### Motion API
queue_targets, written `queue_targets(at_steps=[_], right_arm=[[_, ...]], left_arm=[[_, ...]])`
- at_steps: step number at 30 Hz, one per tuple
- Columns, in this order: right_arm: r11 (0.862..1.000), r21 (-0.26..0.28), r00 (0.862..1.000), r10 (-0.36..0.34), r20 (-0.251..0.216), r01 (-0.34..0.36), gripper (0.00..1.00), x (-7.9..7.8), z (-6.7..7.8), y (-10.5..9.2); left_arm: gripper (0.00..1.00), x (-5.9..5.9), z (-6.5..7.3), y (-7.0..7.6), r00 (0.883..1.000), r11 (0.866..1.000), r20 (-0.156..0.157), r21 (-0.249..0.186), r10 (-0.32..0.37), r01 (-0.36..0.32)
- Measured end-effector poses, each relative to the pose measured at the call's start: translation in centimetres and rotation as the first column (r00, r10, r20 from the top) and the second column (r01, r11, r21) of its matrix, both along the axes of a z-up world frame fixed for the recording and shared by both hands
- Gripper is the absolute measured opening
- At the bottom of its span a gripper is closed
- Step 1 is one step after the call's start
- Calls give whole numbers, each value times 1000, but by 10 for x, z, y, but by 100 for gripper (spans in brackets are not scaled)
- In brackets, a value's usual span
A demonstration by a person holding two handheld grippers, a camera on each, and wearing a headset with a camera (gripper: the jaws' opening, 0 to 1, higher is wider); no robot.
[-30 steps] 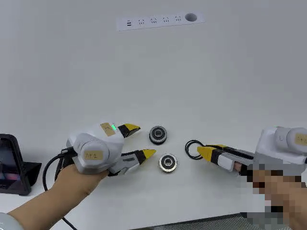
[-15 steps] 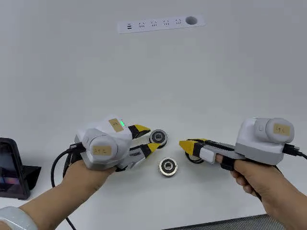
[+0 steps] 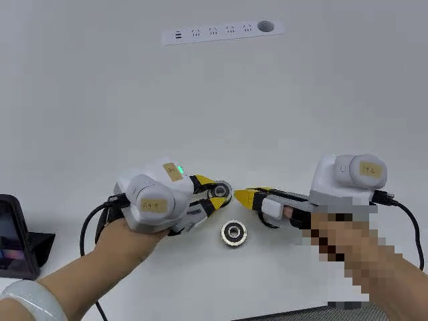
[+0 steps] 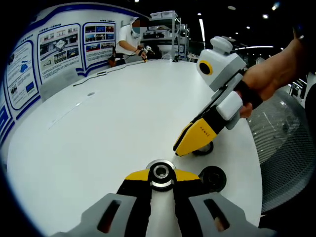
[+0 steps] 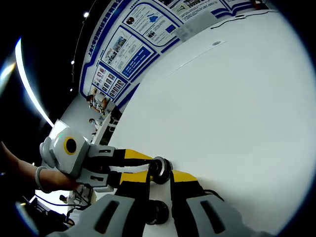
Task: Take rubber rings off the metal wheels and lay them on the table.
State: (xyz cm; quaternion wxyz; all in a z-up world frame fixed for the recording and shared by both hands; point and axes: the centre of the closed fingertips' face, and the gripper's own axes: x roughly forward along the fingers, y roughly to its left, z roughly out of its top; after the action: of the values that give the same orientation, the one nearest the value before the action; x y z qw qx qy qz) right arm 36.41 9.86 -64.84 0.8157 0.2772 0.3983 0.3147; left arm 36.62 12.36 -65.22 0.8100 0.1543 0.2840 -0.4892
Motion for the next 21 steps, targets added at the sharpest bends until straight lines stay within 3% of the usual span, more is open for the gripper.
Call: queue_targets(at_steps=[9, 21], right_arm=[[1000, 20, 1000, 1, -28, -1, 18, 9, -8, 8], [1000, 27, 998, 14, -56, -13, 19, 7, -16, 14]], left_arm=[[14, 1, 0, 0, 1000, 1000, 3, -4, -2, 2], [14, 1, 0, 1, 1000, 1000, 3, -9, -1, 1]])
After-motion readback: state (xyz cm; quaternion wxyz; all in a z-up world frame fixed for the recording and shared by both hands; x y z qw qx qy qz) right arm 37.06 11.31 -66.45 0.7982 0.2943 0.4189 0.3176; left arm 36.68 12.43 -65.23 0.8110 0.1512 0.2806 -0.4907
